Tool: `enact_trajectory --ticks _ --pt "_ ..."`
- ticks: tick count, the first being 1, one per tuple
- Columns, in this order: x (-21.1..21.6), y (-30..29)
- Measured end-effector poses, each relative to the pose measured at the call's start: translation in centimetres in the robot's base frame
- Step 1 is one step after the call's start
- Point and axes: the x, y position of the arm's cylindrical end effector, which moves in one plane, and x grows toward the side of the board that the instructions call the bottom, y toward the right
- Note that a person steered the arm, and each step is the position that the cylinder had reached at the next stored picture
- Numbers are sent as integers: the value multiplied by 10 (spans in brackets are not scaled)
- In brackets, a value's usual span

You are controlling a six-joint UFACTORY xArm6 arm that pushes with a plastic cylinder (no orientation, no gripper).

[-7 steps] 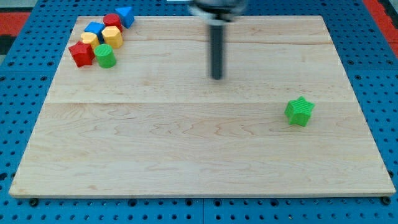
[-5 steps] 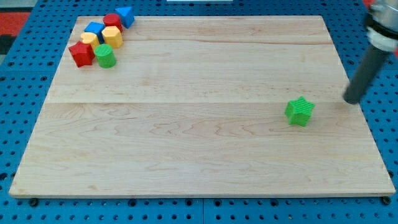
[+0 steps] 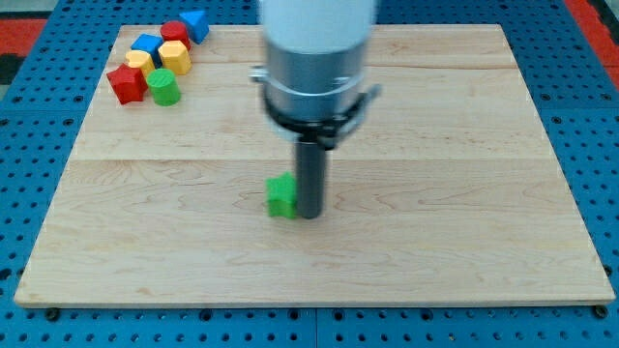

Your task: Move the green star into the green circle

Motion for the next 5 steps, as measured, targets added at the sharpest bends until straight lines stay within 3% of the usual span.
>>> enact_trajectory --ticks 1,3,5 --pt "-3 -45" --pt "12 -54" --pt "-49 -56"
